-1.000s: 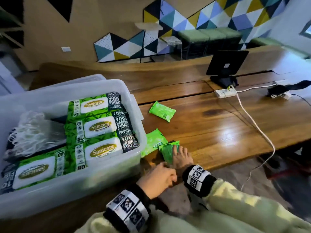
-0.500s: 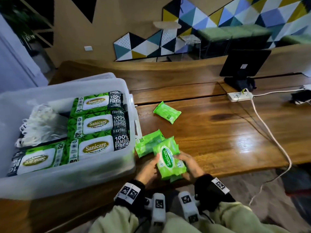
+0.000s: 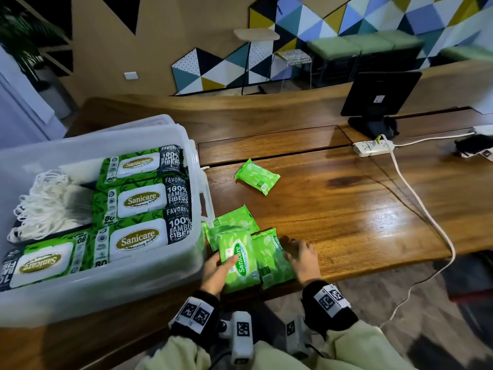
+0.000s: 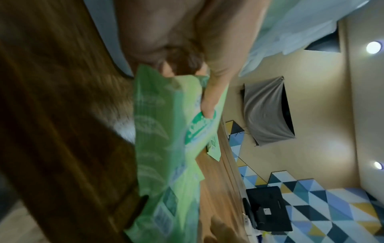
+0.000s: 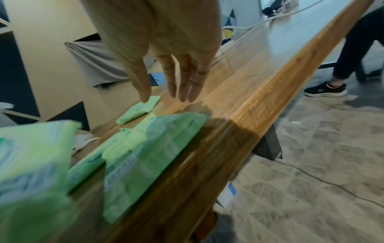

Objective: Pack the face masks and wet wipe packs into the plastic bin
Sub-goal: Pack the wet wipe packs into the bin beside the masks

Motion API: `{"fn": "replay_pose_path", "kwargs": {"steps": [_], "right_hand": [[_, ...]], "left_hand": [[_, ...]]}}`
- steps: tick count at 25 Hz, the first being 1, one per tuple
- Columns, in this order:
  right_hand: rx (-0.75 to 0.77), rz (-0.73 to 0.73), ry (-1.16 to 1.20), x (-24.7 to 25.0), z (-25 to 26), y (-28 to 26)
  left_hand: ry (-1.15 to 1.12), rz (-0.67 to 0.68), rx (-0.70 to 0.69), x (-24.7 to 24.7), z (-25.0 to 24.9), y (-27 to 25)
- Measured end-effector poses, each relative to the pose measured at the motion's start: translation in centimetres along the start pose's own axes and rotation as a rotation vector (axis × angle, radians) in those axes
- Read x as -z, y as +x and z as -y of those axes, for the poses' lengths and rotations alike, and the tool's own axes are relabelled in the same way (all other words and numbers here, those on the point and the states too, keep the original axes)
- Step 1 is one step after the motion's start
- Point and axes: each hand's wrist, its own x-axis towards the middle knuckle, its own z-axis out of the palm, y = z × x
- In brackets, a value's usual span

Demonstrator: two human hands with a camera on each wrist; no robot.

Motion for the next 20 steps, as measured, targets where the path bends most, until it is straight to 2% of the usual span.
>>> {"fn": "replay_pose_path", "kwargs": {"steps": [2, 5, 6, 10, 13, 16, 17, 18, 20], "right_hand": [[-0.086, 0.028, -0.133, 0.0, -0.3, -0.2], [-0.068, 0.089, -0.312, -1.4, -0.1, -0.4], [-0.065, 0.085, -0.295, -1.8, -0.1, 0.0], [-0.174, 0.130, 0.026, -1.8, 0.1, 1.1], [-0.154, 0.152, 0.040, -2.1, 1.1, 0.7], [-0.203, 0.237, 0.208, -1.9, 2.2, -0.2], [-0.144, 0.199, 0.214, -1.7, 2.5, -0.6], [-0.005, 0.101, 0.166, -1.3, 2.8, -1.3], [0.394, -0.222, -0.137, -0.8, 3.1, -2.9]], "left_hand": [[0.041, -0.048, -0.004, 0.8, 0.9, 1.0], [0.126, -0.112, -0.003, 0.7, 1.6, 1.3], [0.132, -0.104, -0.018, 0.6, 1.6, 1.4], [0.099, -0.103, 0.022, 0.4, 1.7, 1.9], [0.116, -0.077, 0.085, 0.2, 0.8, 1.8], [0.065, -0.078, 0.116, 0.4, 0.7, 2.2], [0.011, -0.084, 0.140, 0.2, 0.4, 1.8], [-0.074, -0.076, 0.135, 0.0, 0.4, 1.8], [-0.238, -0.029, 0.118, -0.6, 0.1, 1.3]]}}
